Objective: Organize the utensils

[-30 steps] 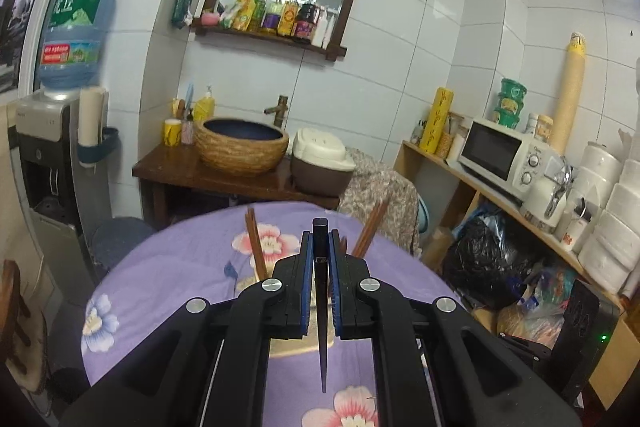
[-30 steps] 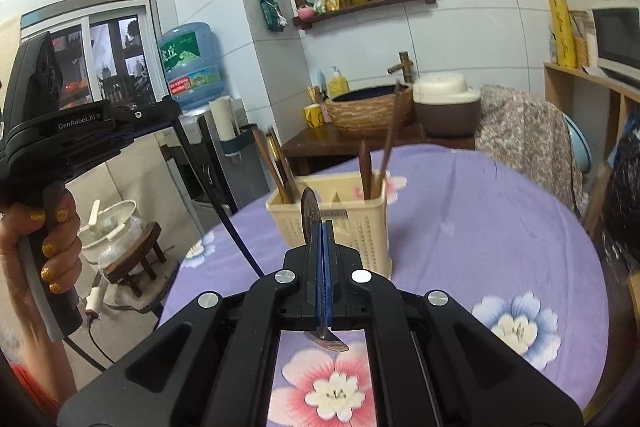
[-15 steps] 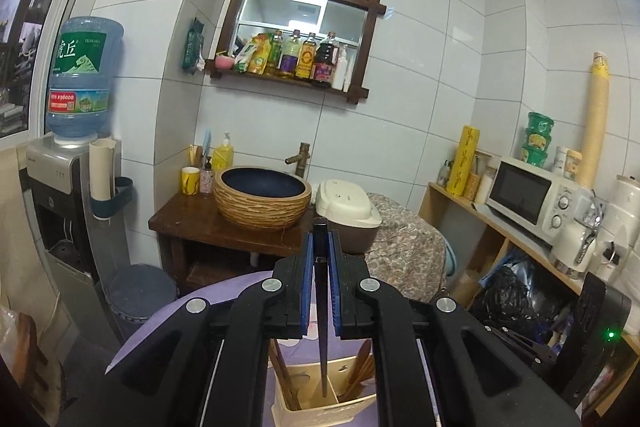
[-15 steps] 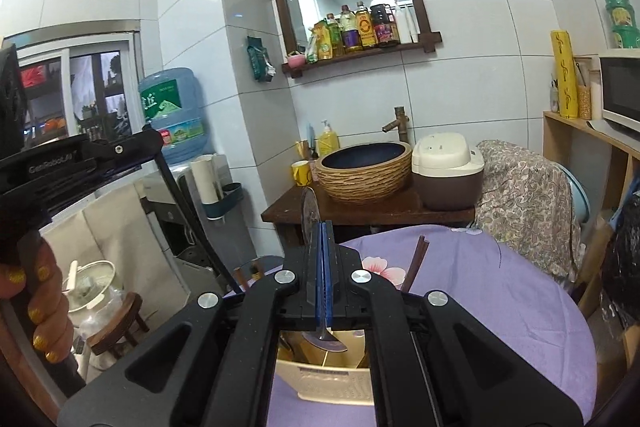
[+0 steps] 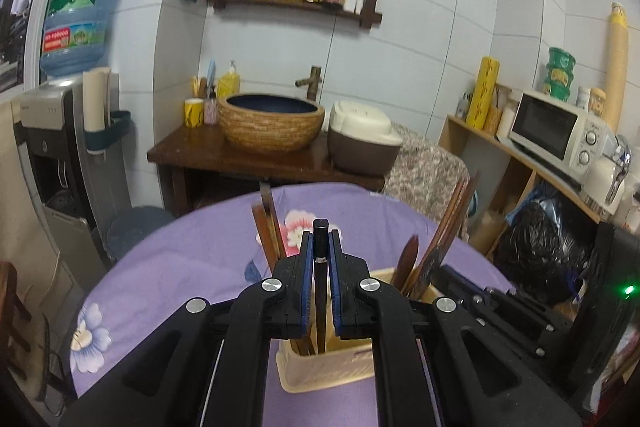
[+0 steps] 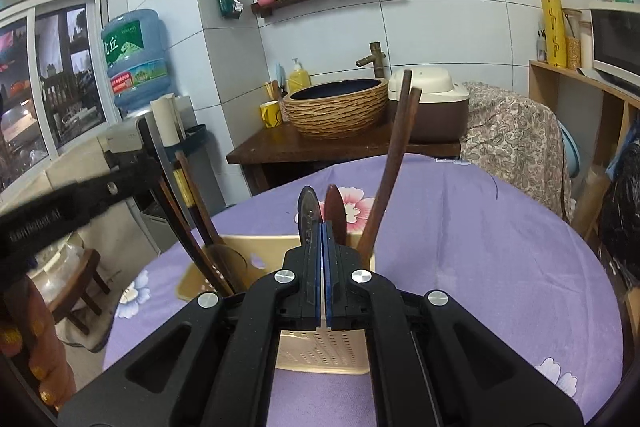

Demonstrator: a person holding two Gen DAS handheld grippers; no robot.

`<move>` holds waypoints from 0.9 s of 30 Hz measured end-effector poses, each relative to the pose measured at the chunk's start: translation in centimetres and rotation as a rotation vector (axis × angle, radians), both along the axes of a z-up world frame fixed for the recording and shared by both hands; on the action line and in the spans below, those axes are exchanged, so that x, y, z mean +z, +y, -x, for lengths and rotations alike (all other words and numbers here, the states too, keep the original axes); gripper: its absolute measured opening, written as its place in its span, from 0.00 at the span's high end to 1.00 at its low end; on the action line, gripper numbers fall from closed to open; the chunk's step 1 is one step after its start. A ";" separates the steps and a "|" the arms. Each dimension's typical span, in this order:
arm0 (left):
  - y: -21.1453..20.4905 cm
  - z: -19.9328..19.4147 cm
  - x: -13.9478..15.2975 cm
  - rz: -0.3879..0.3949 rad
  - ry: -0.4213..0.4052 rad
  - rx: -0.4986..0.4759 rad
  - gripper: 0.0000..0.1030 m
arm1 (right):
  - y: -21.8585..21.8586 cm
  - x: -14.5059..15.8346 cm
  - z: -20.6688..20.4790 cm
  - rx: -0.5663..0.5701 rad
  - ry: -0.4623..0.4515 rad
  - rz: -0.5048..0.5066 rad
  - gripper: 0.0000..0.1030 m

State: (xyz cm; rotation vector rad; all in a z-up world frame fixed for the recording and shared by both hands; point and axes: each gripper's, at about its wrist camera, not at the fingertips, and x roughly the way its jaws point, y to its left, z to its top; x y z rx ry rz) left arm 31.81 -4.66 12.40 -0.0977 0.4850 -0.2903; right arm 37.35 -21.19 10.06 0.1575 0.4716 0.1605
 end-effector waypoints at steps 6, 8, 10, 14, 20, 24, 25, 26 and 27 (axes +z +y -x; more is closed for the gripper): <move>-0.4 0.5 0.1 -0.029 -0.036 -0.012 0.92 | -0.1 -0.5 0.1 0.015 0.000 -0.004 0.99; -0.5 0.8 0.5 -0.043 -0.049 -0.016 0.91 | 0.1 -0.5 0.3 0.011 -0.010 0.004 0.98; -0.4 1.3 0.7 -0.056 -0.080 -0.001 0.88 | 0.2 -0.7 0.7 0.016 -0.028 0.012 0.97; 0.1 3.1 1.0 -0.063 -0.142 0.010 0.52 | 0.1 -0.5 2.1 -0.003 -0.076 0.024 0.45; 0.4 6.2 1.7 -0.111 -0.232 0.014 0.47 | -1.1 -0.1 4.7 -0.017 -0.120 -0.025 0.40; 1.3 7.6 1.8 -0.092 -0.251 0.019 0.32 | -1.5 -0.1 6.6 -0.020 -0.133 -0.009 0.33; 1.5 8.0 1.8 -0.087 -0.257 0.020 0.27 | -1.5 -0.1 7.0 -0.021 -0.137 -0.002 0.30; 1.6 8.3 1.7 -0.086 -0.261 0.019 0.22 | -1.5 -0.1 7.6 -0.025 -0.141 0.007 0.22; 1.8 8.7 1.6 -0.085 -0.267 0.019 0.18 | -1.6 -0.1 8.3 -0.033 -0.146 0.014 0.19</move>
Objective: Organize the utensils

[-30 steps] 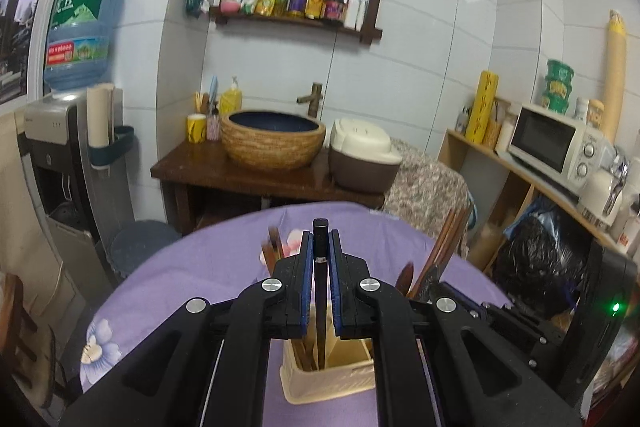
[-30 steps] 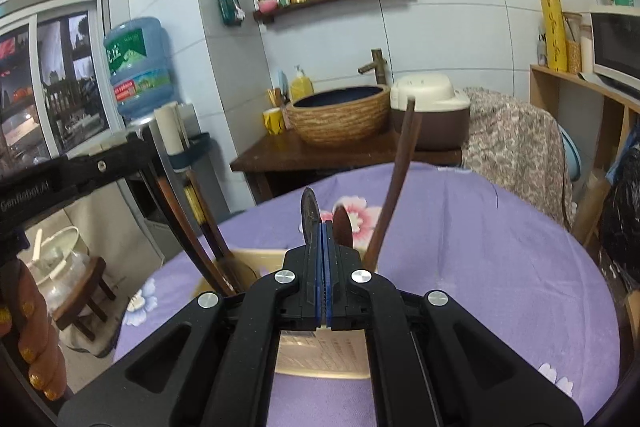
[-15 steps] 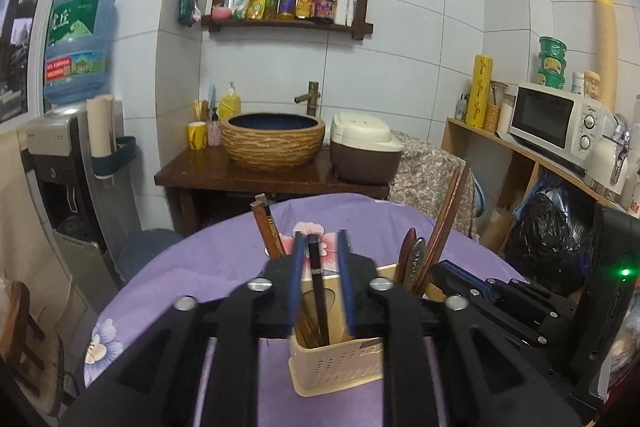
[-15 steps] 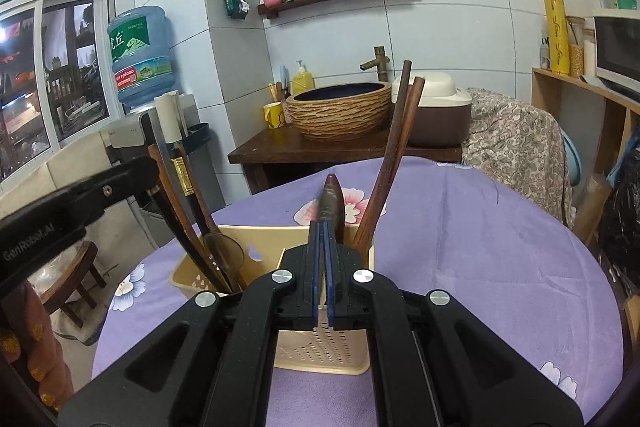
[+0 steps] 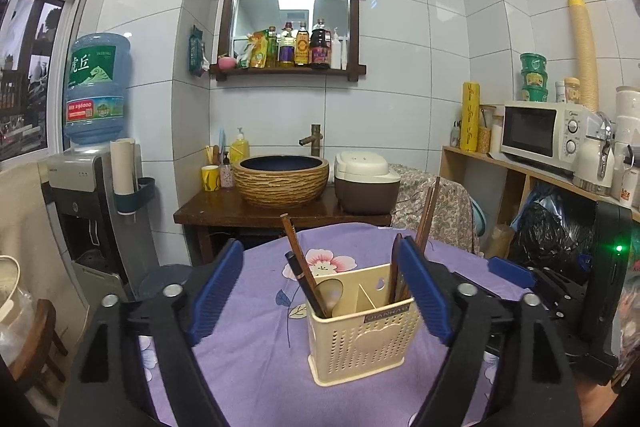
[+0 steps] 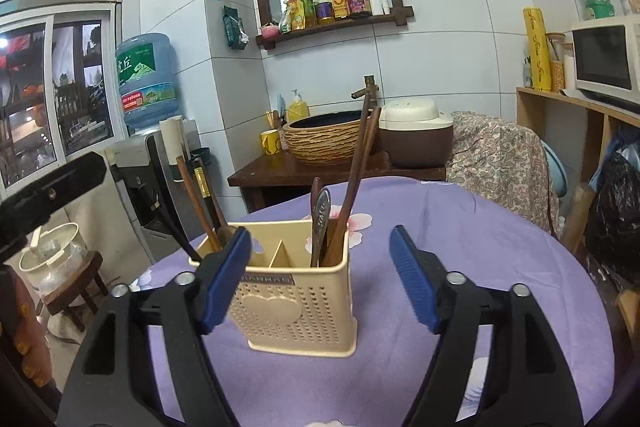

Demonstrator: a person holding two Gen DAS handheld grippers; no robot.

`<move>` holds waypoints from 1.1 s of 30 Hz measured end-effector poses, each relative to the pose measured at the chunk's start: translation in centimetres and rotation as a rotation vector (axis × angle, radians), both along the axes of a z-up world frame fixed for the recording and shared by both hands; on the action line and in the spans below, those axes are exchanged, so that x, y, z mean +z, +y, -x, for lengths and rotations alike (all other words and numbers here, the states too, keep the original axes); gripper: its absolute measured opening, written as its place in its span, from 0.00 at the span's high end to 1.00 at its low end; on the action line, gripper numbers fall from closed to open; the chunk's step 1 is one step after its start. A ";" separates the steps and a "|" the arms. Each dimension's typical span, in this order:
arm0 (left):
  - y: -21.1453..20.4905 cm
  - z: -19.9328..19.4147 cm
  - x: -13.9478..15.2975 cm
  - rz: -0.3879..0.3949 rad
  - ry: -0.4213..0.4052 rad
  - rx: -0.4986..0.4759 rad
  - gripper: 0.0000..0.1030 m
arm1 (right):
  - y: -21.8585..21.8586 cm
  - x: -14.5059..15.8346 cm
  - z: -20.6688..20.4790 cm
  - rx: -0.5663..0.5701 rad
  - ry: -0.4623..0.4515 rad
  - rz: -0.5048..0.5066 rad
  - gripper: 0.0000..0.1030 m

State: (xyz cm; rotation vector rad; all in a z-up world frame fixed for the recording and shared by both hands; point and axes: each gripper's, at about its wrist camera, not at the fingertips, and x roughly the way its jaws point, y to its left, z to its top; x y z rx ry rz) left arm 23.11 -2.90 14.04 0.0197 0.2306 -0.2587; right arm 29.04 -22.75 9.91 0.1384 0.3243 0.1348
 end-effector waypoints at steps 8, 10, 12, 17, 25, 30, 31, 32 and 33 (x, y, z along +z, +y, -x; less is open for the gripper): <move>2.1 4.2 -2.3 0.080 -0.002 0.004 0.05 | 0.8 -1.1 6.5 -0.030 -0.054 0.072 0.06; 2.3 5.3 -3.3 0.074 0.001 0.020 0.05 | 1.3 -1.8 8.6 -0.027 -0.075 0.100 0.06; 2.7 7.2 -4.7 0.072 -0.012 0.054 0.05 | 2.0 -2.6 10.8 -0.039 -0.095 0.126 0.06; 3.5 10.9 -8.2 0.080 -0.005 0.116 0.05 | 3.5 -5.7 16.4 -0.052 -0.097 0.137 0.06; 5.1 16.4 -12.4 0.094 0.055 0.223 0.05 | 5.0 -9.3 23.0 -0.120 -0.092 0.178 0.06; 5.9 19.0 -13.3 0.095 0.062 0.272 0.05 | 5.8 -10.5 25.3 -0.107 -0.051 0.180 0.06; 6.0 19.3 -13.4 0.098 0.067 0.276 0.05 | 5.8 -10.6 25.6 -0.107 -0.048 0.179 0.06; 6.1 19.5 -13.4 0.098 0.071 0.282 0.05 | 5.9 -10.6 25.9 -0.106 -0.047 0.176 0.06; 6.1 19.7 -13.6 0.094 0.073 0.285 0.05 | 5.8 -10.6 26.2 -0.105 -0.048 0.176 0.06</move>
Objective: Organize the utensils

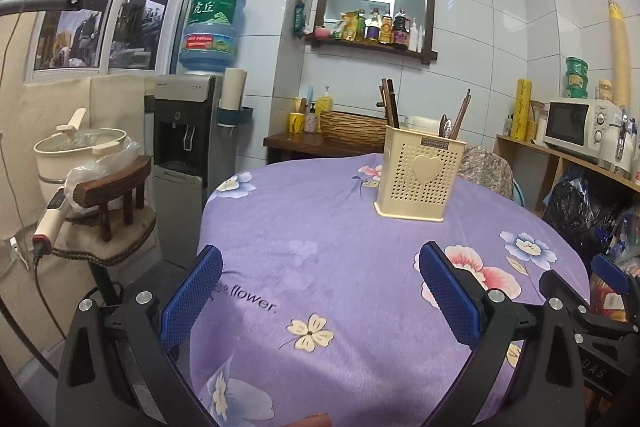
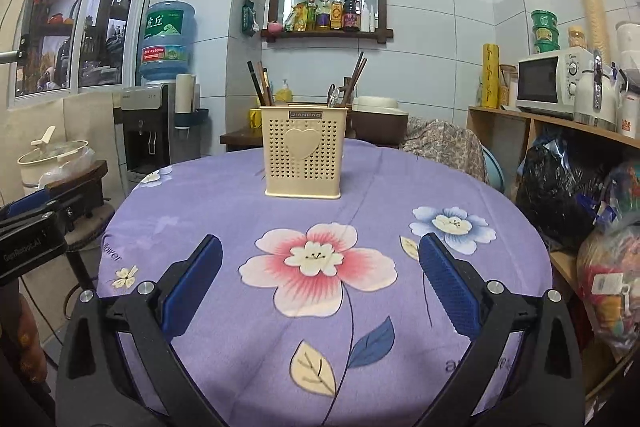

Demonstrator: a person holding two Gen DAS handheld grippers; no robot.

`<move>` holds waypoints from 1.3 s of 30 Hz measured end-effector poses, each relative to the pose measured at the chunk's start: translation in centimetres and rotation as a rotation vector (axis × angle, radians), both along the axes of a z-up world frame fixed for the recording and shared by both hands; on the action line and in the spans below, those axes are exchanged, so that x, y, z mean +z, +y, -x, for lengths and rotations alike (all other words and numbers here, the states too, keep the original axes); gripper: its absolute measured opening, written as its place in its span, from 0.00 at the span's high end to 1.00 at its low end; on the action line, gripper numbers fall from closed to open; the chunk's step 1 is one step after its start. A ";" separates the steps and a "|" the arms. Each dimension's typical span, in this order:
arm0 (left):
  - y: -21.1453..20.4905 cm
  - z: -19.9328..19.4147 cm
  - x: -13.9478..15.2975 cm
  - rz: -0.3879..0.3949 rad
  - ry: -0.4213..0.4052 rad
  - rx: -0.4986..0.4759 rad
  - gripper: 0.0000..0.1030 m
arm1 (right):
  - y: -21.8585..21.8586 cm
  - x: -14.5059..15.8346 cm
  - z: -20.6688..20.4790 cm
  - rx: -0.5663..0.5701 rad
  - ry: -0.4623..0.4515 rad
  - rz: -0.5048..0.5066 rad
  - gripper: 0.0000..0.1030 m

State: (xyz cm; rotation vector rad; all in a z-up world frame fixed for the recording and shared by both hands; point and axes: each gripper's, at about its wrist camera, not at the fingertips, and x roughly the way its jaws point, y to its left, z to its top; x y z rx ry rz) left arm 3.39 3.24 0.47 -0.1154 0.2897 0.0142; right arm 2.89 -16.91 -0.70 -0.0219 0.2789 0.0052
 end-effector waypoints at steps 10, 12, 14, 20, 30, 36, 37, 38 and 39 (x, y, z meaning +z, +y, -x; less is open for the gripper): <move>-0.5 1.4 0.1 -0.054 -0.054 -0.005 0.05 | 0.3 0.5 1.2 -0.001 -0.025 0.052 0.06; -0.6 1.5 0.2 -0.063 -0.055 -0.012 0.05 | 0.3 0.5 1.2 0.000 -0.024 0.051 0.06; -0.6 1.5 0.1 -0.063 -0.056 -0.014 0.05 | 0.3 0.5 1.3 0.002 -0.024 0.050 0.06; -0.7 1.7 0.1 -0.066 -0.060 -0.009 0.05 | 0.2 0.5 1.2 0.004 -0.015 0.038 0.06; -0.7 2.0 0.3 -0.060 -0.063 -0.011 0.05 | 0.4 0.4 1.1 -0.002 -0.020 0.037 0.06; -0.8 2.0 0.4 -0.061 -0.061 -0.007 0.05 | 0.4 0.4 1.1 -0.003 -0.019 0.033 0.06; -0.8 2.0 0.4 -0.061 -0.062 -0.007 0.05 | 0.4 0.4 1.1 -0.002 -0.019 0.032 0.06; -0.8 2.0 0.4 -0.061 -0.062 -0.006 0.05 | 0.4 0.4 1.1 -0.002 -0.018 0.032 0.06; -0.8 2.0 0.4 -0.061 -0.061 -0.006 0.05 | 0.4 0.5 1.1 -0.002 -0.018 0.032 0.06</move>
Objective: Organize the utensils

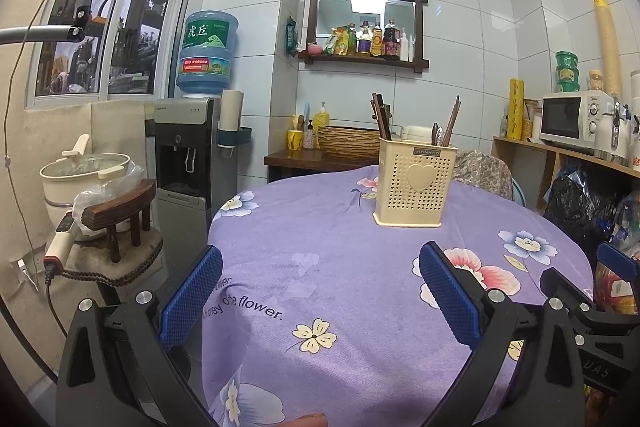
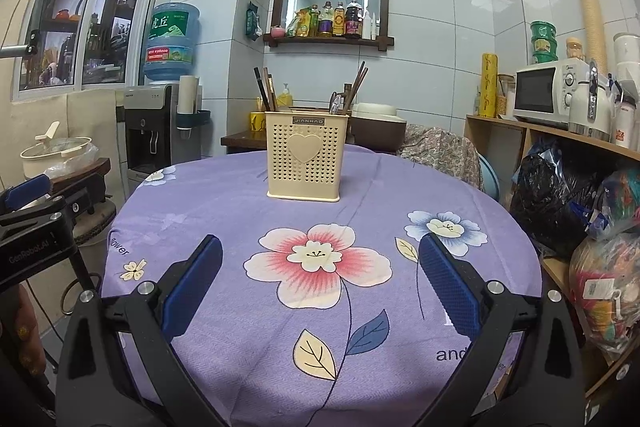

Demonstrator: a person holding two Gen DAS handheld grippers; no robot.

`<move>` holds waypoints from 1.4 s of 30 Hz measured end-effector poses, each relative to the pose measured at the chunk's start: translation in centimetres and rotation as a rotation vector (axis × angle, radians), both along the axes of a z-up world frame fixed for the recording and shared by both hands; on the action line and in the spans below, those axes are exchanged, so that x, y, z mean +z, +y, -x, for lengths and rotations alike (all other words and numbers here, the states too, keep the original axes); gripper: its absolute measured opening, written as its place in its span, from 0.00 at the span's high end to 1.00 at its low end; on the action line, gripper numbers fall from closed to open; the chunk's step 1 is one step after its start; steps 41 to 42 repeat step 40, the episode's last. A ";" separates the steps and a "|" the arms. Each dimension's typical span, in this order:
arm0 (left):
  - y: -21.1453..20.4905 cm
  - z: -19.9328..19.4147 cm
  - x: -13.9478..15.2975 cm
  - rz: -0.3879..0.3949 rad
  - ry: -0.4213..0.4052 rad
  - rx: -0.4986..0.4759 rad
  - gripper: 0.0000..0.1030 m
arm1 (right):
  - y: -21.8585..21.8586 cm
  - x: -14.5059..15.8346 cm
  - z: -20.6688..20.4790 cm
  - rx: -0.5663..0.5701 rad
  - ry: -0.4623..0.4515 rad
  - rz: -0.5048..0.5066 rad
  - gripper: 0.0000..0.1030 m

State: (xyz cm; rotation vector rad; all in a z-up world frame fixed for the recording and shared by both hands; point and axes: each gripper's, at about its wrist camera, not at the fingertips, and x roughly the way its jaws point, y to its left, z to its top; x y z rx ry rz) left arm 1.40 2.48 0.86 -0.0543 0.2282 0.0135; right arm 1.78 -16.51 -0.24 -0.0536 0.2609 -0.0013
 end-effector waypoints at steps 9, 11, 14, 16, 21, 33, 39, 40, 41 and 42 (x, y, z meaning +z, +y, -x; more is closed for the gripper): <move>-0.1 0.0 -0.2 -0.006 0.001 0.004 0.05 | 0.1 0.0 0.0 0.000 -0.001 0.001 0.06; -0.2 0.0 -0.2 -0.008 0.001 0.005 0.05 | 0.1 0.0 0.0 -0.002 0.000 0.002 0.06; -0.2 0.0 -0.2 -0.006 0.000 0.004 0.05 | 0.0 0.0 0.0 -0.001 -0.001 0.000 0.06; -0.2 0.0 -0.2 -0.007 0.001 0.004 0.05 | 0.0 0.0 0.0 0.000 0.001 0.000 0.06; -0.2 0.0 -0.1 -0.005 0.004 0.002 0.05 | 0.1 0.0 0.0 0.001 0.001 0.002 0.06; -0.7 0.1 0.0 -0.025 -0.008 0.009 0.05 | -0.1 -0.2 0.0 0.000 0.006 0.000 0.06; -0.7 0.0 -0.1 -0.013 0.009 0.013 0.05 | -0.1 -0.3 0.0 -0.002 0.008 -0.002 0.06; -0.7 0.0 -0.1 -0.014 0.010 0.014 0.05 | -0.2 -0.3 0.0 -0.002 0.008 -0.003 0.06; -0.7 0.0 -0.1 -0.014 0.010 0.014 0.05 | -0.2 -0.3 0.0 -0.002 0.008 -0.003 0.06; -0.7 0.0 -0.1 -0.014 0.010 0.014 0.05 | -0.2 -0.3 0.0 -0.002 0.008 -0.003 0.06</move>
